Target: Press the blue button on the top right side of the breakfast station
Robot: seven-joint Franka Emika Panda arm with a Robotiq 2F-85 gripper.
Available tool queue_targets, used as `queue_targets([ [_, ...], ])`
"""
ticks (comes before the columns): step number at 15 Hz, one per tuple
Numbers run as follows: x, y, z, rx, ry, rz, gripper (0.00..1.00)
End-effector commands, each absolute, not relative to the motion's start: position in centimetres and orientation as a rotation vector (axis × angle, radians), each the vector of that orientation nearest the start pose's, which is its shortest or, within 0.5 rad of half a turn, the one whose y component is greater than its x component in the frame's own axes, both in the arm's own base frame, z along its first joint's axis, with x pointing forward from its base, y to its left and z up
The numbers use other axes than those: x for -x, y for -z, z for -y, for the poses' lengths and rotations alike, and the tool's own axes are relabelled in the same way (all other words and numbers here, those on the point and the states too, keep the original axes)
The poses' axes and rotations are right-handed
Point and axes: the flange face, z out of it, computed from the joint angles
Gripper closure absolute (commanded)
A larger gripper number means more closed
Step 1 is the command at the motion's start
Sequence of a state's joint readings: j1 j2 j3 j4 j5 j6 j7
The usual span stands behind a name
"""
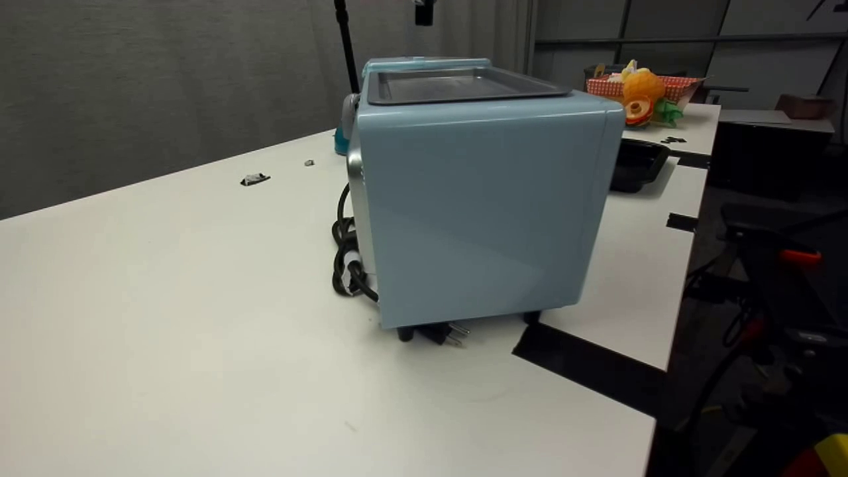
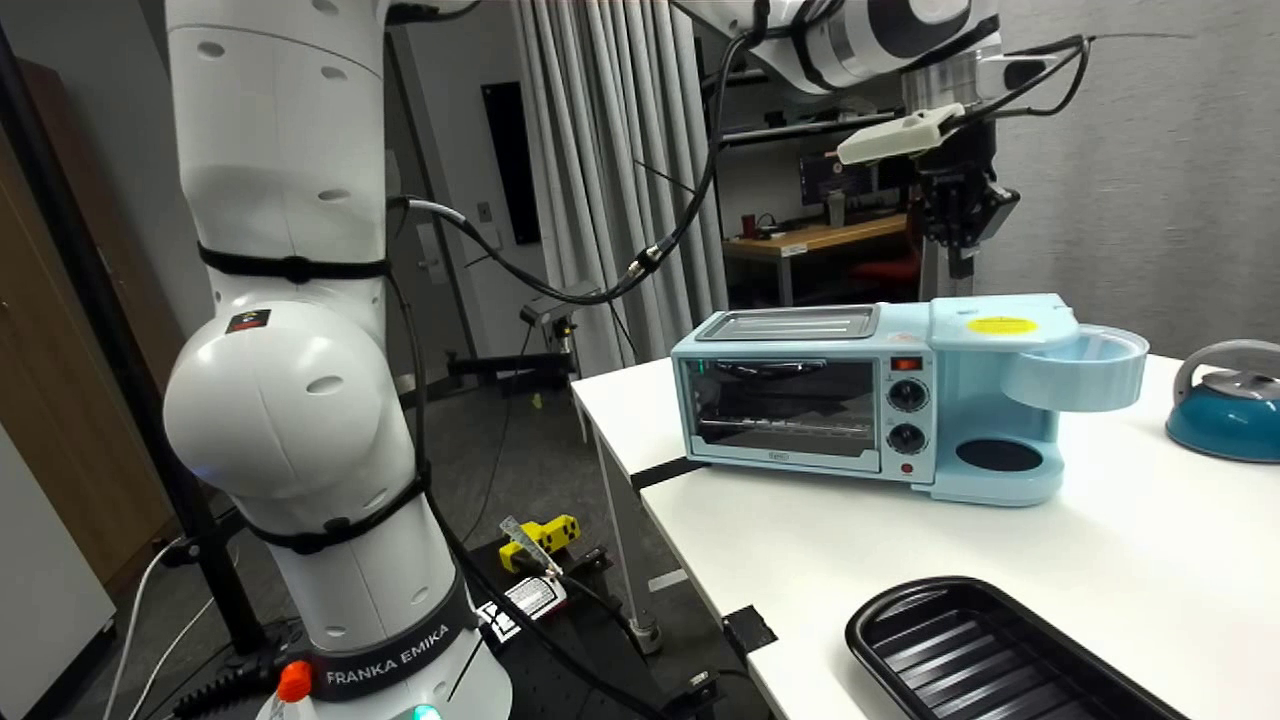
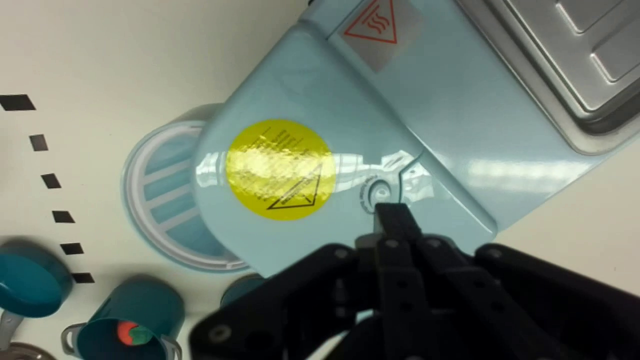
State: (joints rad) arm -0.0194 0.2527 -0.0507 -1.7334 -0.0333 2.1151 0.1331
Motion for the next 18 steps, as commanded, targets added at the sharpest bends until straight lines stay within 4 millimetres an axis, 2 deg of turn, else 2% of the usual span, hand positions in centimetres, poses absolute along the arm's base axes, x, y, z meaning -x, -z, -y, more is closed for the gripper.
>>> queue_targets([
  [1, -60.7, -48.1, 4.8, 3.158, 0.275, -0.266, 1.00],
  [7, -56.9, -51.3, 4.9, 3.153, 0.356, -0.251, 1.00],
  [8, -56.4, -51.7, 4.8, 3.154, 0.374, -0.250, 0.74],
  [10, -55.6, -52.3, 4.8, 3.156, 0.401, -0.243, 0.68],
  [18, -53.4, -53.3, 4.6, 3.164, 0.456, -0.217, 0.08],
])
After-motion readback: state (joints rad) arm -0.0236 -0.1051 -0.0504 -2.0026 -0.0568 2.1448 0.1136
